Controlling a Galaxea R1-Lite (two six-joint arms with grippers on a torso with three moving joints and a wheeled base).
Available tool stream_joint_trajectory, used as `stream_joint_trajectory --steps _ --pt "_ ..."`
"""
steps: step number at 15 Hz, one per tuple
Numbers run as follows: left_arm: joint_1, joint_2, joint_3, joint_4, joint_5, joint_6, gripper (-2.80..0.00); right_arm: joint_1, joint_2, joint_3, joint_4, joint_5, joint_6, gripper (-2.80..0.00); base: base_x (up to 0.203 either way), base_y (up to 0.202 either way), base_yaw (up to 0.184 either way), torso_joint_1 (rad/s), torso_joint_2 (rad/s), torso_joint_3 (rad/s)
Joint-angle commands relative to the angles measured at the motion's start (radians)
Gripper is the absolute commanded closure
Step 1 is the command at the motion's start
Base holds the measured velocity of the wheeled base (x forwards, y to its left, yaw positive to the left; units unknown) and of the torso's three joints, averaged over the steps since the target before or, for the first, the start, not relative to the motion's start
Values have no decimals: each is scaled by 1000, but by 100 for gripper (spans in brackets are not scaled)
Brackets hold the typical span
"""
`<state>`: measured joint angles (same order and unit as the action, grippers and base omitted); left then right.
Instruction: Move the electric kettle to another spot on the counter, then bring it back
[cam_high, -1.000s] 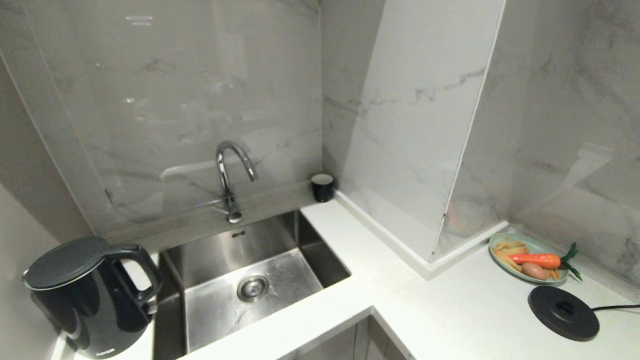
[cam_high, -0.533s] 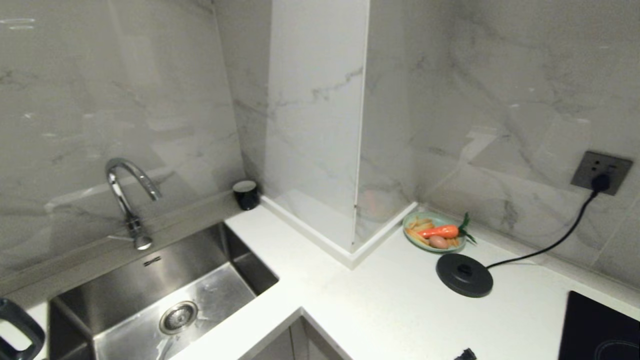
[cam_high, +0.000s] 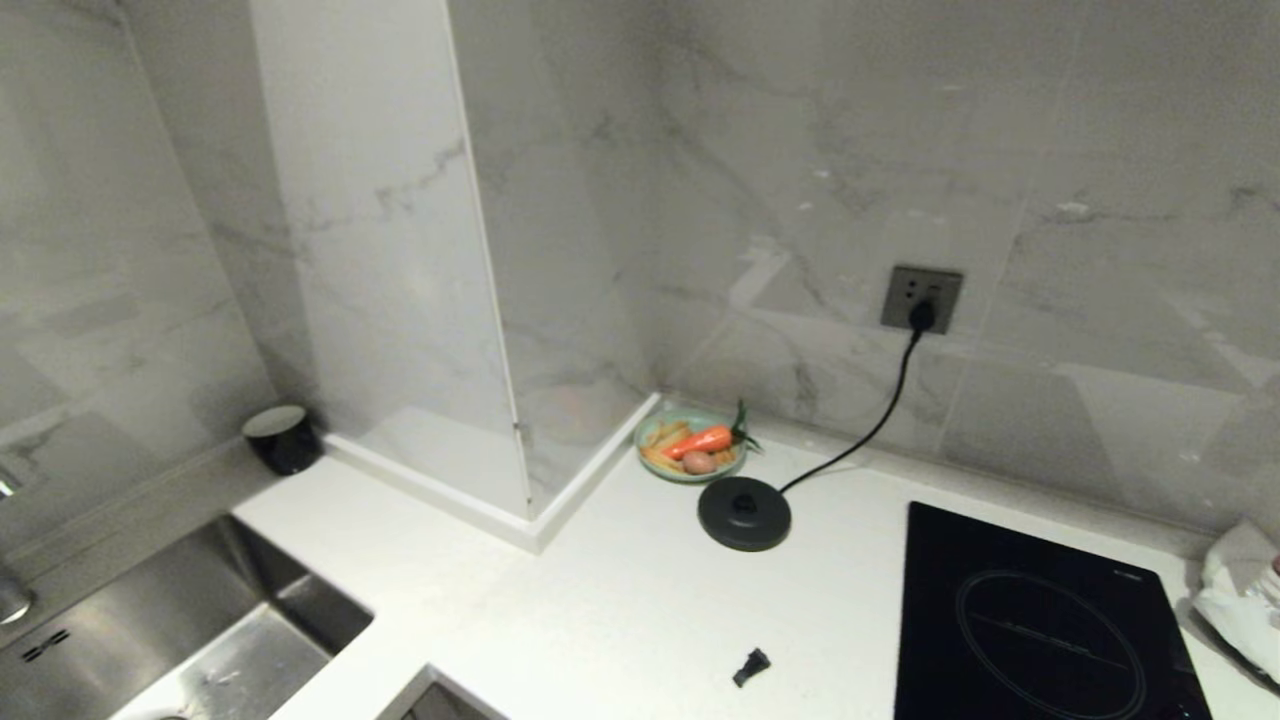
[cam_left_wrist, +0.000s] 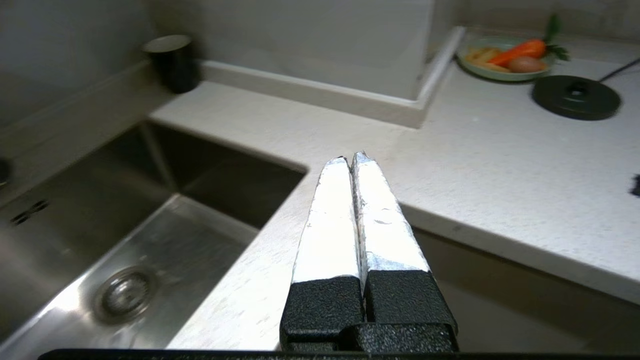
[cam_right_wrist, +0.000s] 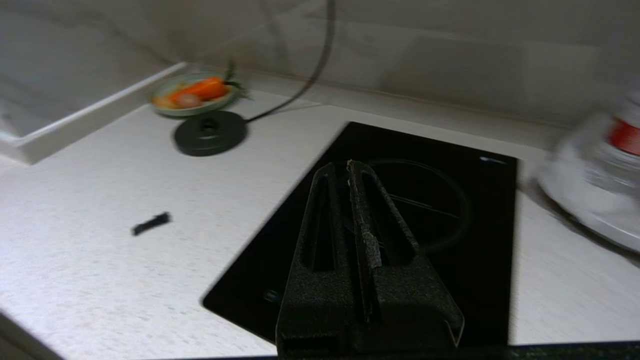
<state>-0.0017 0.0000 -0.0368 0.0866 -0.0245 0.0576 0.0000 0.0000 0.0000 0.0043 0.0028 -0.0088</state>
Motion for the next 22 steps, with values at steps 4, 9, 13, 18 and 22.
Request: stream_joint_trajectory --steps 4,9,13,18,22 --pt "0 2 0 1 0 1 0 0 0 0 0 0 0 0 0 9 -173 3 1 2" --pt "0 2 0 1 0 1 0 0 0 0 0 0 0 0 2 7 -176 4 2 2" --pt "0 2 0 1 0 1 0 0 0 0 0 0 0 0 4 10 -171 6 -1 1" --pt "0 2 0 1 0 1 0 0 0 0 0 0 0 0 1 1 -45 1 0 1" --pt "0 2 0 1 0 0 0 0 0 0 0 0 0 0 0 0 0 0 0 0"
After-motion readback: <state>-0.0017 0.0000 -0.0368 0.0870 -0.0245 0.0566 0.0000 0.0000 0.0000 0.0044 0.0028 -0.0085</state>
